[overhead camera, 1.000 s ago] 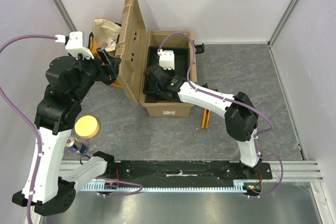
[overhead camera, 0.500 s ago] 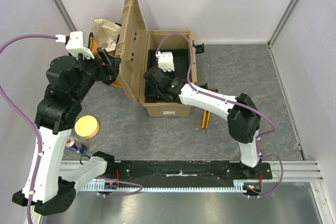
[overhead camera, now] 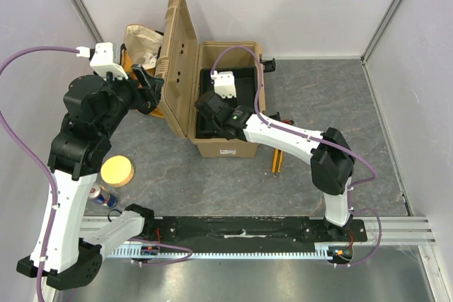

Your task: Pack the tool kit

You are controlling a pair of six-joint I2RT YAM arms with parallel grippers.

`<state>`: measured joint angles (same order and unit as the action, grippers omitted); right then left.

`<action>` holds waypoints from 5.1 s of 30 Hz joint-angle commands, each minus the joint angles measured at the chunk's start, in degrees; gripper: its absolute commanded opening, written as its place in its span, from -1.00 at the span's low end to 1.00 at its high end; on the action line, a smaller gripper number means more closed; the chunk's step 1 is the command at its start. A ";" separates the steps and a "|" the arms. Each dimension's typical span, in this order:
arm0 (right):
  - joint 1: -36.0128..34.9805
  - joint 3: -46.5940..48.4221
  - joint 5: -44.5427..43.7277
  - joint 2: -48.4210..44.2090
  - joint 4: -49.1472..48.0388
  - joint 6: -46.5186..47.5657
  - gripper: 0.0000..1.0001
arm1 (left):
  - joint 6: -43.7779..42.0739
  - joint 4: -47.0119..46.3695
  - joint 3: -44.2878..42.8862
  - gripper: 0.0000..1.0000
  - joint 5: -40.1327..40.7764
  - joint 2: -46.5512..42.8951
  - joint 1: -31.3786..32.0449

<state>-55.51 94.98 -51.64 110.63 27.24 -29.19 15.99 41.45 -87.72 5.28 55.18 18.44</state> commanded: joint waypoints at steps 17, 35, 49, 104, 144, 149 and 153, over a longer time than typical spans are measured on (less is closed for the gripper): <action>0.13 -2.52 0.48 0.55 -7.20 -3.59 -1.00 | 0.89 -2.16 0.54 0.52 -0.01 -0.42 -0.16; 2.33 -2.61 4.36 -0.41 -4.05 -5.97 -1.00 | 0.53 -2.25 0.89 0.52 0.43 -0.69 -0.07; 1.98 3.72 7.43 -1.64 2.20 -6.49 -1.00 | 0.71 -2.16 0.27 0.52 -0.18 -0.07 -0.07; 2.33 3.63 7.51 -1.56 3.08 -4.30 0.37 | 1.06 -2.16 1.06 0.52 -0.18 -0.25 -0.07; 6.29 13.04 17.62 -2.70 2.37 -3.06 -1.00 | 1.68 -2.78 -0.43 0.52 -2.20 -0.60 -0.07; 6.55 11.37 18.33 -2.44 2.02 -5.43 -1.00 | 1.68 -2.78 -0.34 0.52 -2.12 -0.60 -0.15; 6.81 9.70 17.36 -2.52 2.11 -9.03 -1.00 | 1.68 -2.78 -0.08 0.52 -2.03 -0.60 -0.07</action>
<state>-48.82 105.10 -33.17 111.42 33.06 -34.11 16.03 41.41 -86.80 3.90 55.11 18.44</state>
